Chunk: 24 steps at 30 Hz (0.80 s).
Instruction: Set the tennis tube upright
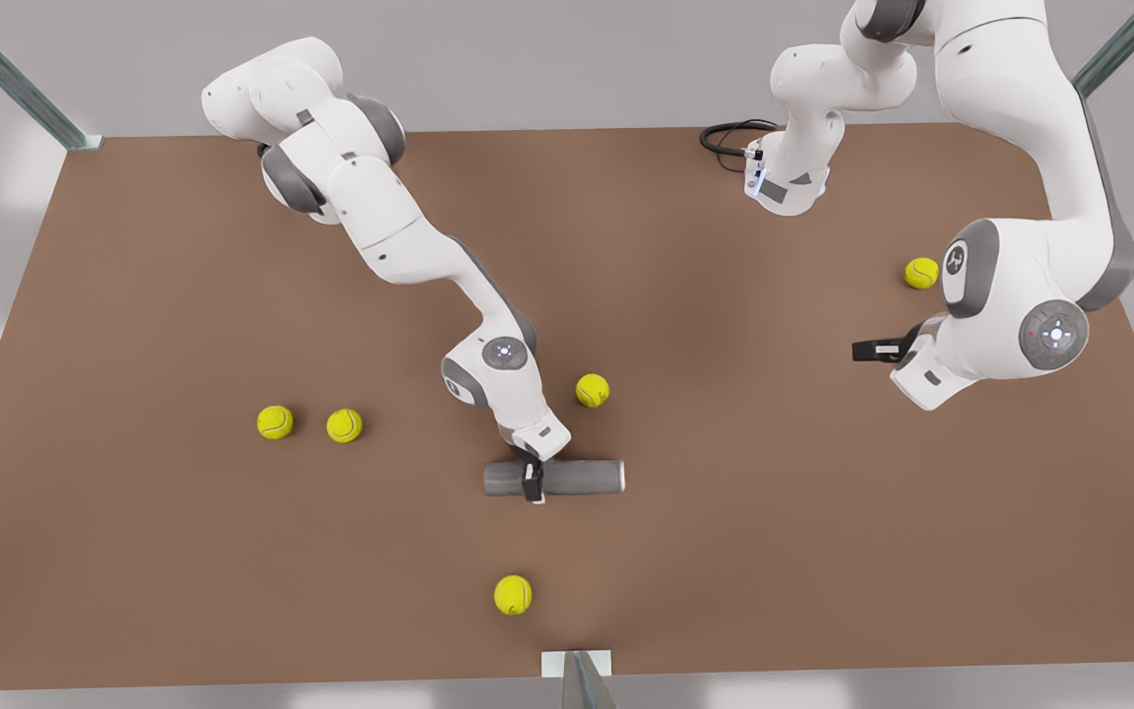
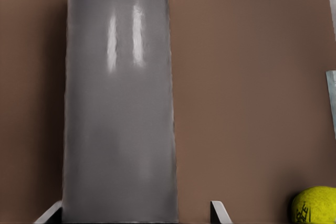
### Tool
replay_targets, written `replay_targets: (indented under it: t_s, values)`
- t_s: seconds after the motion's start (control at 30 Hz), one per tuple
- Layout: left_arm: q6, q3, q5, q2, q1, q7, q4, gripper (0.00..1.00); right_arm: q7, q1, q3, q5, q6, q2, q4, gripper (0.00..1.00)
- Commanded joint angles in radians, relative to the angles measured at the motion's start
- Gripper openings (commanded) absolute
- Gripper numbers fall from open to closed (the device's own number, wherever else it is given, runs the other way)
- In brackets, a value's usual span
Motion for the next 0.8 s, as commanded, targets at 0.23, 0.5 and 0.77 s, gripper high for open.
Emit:
replay_targets:
  t_s: [0.23,0.5,0.77]
  values:
    - [0.242,-0.08,-0.321,0.1,0.001,0.032,-0.096,1.0,-0.015,-0.009,0.154,0.231,-0.648,-0.48,-0.103,1.0]
    - [0.707,-0.189,-0.469,0.474,-0.002,0.032,0.214,1.0,0.537,-0.61,-0.087,0.385,-1.208,-0.504,0.02,1.0]
    - [0.817,-0.348,-0.509,0.789,0.001,0.196,0.502,1.0,0.551,-0.654,-0.084,0.387,-1.316,-0.779,-0.097,1.0]
